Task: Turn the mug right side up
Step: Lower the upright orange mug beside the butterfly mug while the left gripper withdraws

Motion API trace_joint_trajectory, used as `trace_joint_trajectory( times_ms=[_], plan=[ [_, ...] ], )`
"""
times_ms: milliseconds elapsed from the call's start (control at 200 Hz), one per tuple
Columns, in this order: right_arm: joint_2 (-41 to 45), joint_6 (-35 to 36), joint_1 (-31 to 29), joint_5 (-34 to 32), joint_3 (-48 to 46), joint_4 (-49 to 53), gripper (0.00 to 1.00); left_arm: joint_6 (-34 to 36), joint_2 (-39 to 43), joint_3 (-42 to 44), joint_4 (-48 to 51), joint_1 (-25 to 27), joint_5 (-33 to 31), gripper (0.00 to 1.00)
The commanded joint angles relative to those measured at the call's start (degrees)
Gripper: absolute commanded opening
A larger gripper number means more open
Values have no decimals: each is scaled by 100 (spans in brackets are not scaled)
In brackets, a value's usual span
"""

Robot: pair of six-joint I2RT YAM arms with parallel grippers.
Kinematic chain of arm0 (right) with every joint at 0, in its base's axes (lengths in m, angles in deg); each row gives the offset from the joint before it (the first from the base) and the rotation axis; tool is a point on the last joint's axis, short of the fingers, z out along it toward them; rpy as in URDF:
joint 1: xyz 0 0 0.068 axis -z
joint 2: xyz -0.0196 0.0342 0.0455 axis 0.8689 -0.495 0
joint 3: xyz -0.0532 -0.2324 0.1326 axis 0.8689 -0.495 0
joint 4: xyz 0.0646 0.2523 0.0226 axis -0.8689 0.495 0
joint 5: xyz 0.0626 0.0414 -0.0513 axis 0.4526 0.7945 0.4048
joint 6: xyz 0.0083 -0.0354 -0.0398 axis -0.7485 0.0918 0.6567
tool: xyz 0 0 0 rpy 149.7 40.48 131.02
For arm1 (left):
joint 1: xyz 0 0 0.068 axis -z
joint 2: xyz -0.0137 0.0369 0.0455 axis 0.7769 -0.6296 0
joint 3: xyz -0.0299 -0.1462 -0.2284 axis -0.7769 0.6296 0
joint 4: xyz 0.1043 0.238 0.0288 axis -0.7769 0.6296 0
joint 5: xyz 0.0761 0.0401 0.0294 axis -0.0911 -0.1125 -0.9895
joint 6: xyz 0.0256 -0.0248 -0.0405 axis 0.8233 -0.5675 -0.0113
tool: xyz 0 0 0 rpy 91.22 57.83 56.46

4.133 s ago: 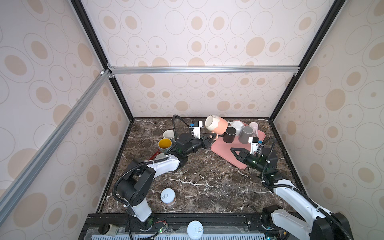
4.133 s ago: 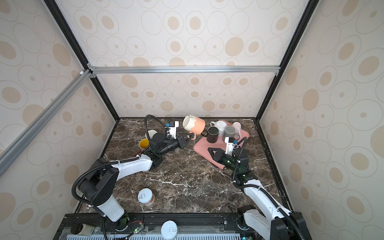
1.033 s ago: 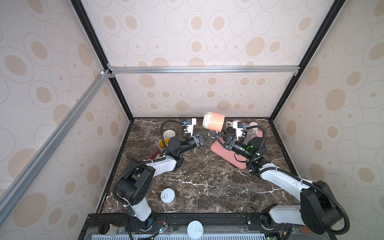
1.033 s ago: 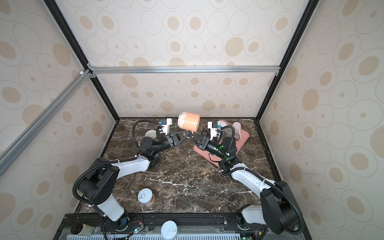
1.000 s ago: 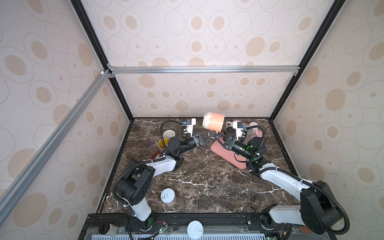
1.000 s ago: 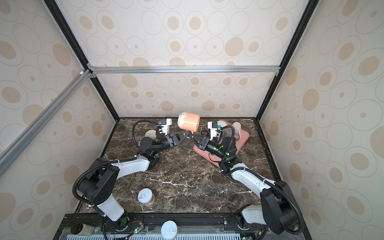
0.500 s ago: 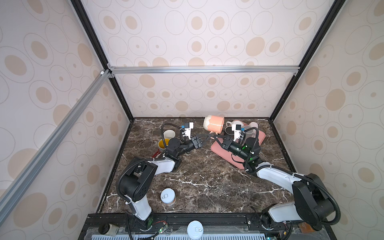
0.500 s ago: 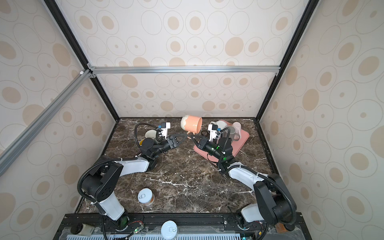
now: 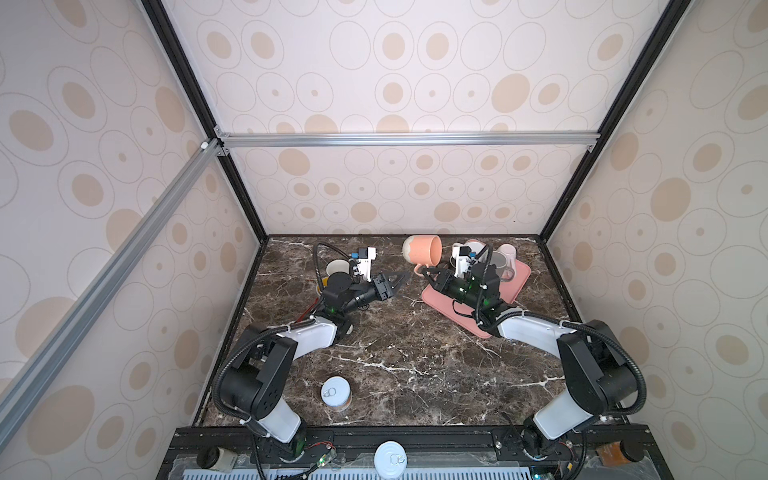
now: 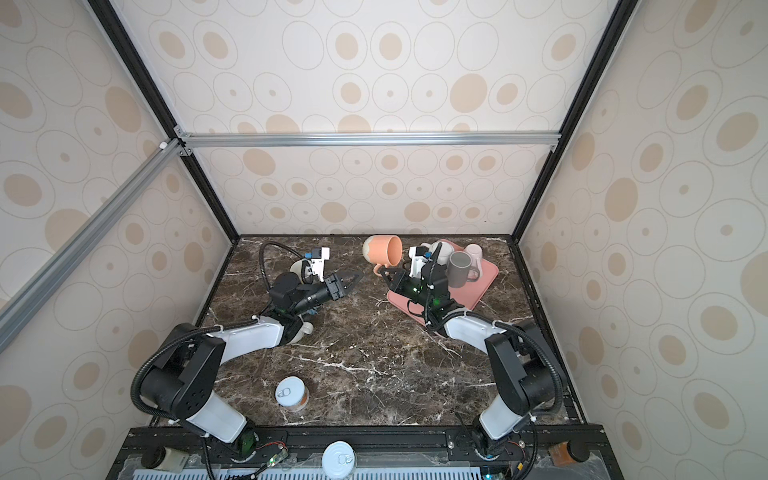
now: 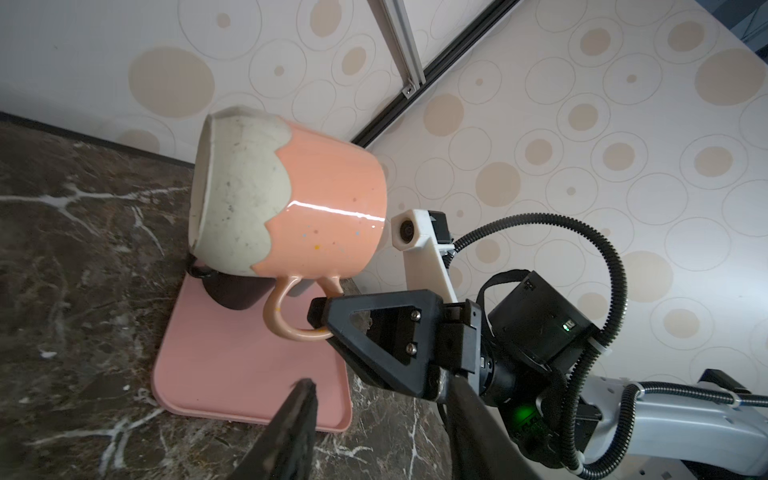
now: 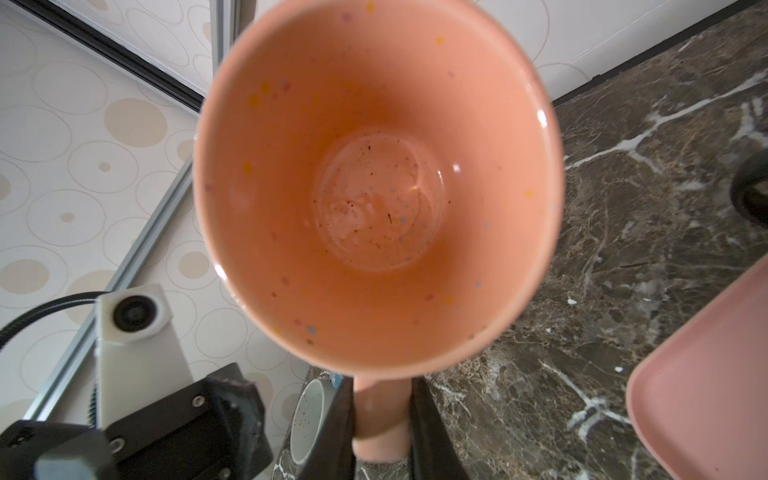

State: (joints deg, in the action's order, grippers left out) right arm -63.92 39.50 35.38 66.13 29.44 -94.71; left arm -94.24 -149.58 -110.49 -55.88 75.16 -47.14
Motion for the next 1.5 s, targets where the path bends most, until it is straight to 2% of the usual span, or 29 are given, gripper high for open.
trace_joint_trajectory(
  times_ms=[0,160,265,390,575,920,1175,1335,1495],
  plan=[
    [-370,527,4,165,678,-58,0,813,416,-46,786,-166,-213,51],
    [-1136,881,-69,265,1495,536,0,1288,867,-55,1408,-430,-442,51],
    [-1541,1461,-225,143,2163,1335,0,1525,1127,-55,1727,-613,-562,52],
    [-2059,2192,-443,-111,3002,2323,0,1633,1372,15,1924,-824,-586,52],
    [-2639,2781,-663,-385,3894,3249,0,1710,1661,119,2097,-1066,-602,52],
    [-3335,3817,-979,-958,5085,4406,0,2003,2093,180,2584,-1295,-602,54],
    [-3879,4463,-1206,-1022,6054,4977,0,2044,2245,314,2653,-1407,-538,54],
    [-4204,5017,-1427,-1364,6742,5650,0,2055,2287,384,2646,-1467,-499,55],
    [-4327,5179,-1532,-1819,6960,5997,0,2008,2298,516,2552,-1509,-450,55]
  ],
)
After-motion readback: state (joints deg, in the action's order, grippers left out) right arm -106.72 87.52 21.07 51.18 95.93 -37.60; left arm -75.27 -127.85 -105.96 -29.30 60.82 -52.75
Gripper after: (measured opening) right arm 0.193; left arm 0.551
